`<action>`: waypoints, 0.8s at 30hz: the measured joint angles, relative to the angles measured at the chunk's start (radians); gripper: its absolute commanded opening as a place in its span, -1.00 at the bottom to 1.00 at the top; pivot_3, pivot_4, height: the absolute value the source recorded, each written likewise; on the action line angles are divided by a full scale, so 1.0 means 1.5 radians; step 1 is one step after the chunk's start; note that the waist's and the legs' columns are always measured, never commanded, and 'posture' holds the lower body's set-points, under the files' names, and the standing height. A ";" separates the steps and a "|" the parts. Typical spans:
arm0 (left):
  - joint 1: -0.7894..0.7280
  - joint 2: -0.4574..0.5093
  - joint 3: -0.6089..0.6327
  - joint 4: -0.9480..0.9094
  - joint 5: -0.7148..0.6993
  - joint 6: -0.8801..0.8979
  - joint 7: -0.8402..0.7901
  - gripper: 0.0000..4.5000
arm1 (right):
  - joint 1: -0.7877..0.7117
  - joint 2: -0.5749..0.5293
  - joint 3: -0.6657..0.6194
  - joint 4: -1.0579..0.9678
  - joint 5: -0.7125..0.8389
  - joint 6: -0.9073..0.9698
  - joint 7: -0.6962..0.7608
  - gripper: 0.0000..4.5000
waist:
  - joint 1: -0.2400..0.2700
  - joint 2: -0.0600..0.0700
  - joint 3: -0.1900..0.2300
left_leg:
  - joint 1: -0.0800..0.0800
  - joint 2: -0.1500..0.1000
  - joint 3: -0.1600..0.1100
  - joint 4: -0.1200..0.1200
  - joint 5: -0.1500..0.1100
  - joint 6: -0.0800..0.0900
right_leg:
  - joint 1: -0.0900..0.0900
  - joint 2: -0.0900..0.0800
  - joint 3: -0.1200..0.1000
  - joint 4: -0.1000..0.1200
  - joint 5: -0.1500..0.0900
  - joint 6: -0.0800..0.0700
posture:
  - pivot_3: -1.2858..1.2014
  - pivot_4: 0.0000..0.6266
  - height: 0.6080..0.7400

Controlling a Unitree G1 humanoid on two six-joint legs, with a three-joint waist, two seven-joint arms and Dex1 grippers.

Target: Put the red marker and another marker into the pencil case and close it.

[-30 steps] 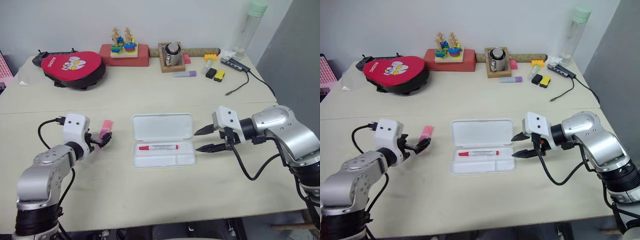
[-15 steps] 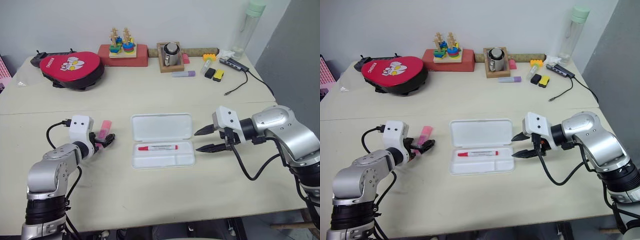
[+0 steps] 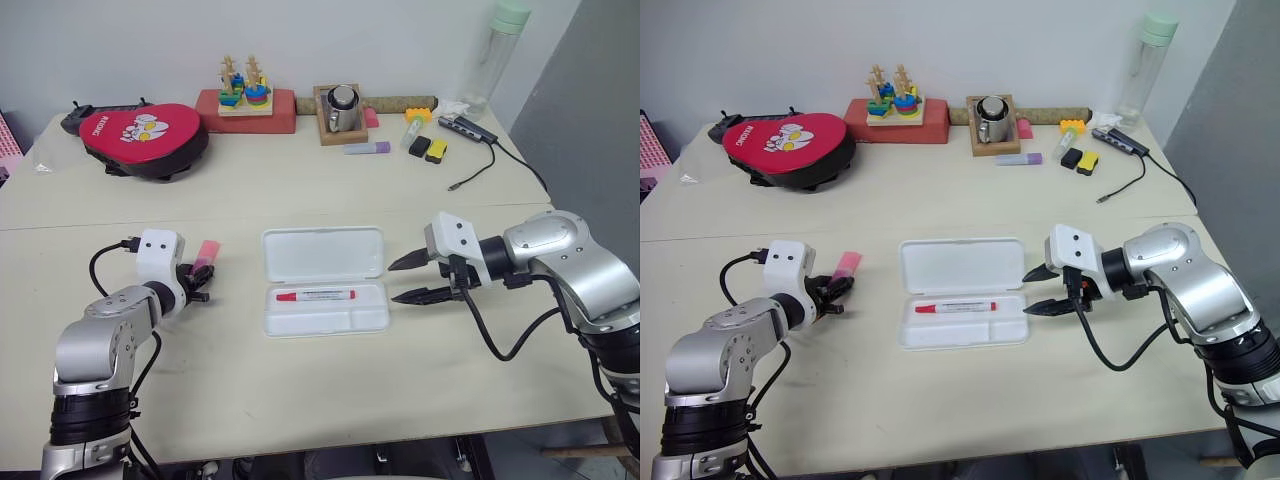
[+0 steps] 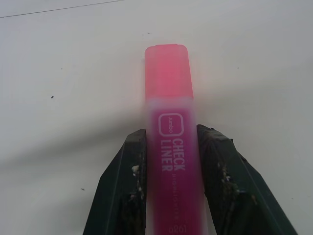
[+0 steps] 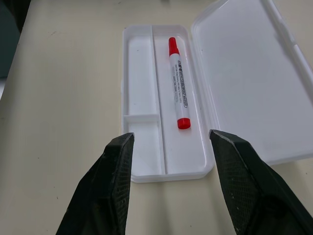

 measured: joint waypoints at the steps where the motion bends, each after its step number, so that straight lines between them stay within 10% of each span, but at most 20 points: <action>1: 0.000 0.000 0.000 0.000 0.000 0.000 0.000 -0.47 | 0.000 0.000 0.000 0.000 -0.001 0.000 0.000 0.14 | 0.000 0.000 0.000 | 0.000 0.000 0.000 0.000 0.000 0.000 | 0.000 0.000 0.000 0.000 0.000 0.000 | 0.03 -0.52 1.00; 8: 0.003 0.003 -0.002 0.001 0.001 -0.006 -0.007 -0.47 | 0.000 0.000 0.000 0.000 -0.009 -0.001 0.001 0.14 | 0.000 0.000 0.000 | 0.000 0.000 0.000 0.000 0.000 0.000 | 0.000 0.000 0.000 0.000 0.000 0.000 | 0.03 -0.52 1.00; 24: 0.151 0.306 -0.028 -0.268 -0.043 -0.077 -0.309 -0.47 | 0.000 0.000 0.000 0.004 -0.018 -0.006 0.010 0.14 | 0.000 0.000 0.000 | 0.000 0.000 0.001 0.000 0.000 0.000 | 0.000 0.000 0.000 -0.001 -0.001 0.001 | 0.03 -0.52 1.00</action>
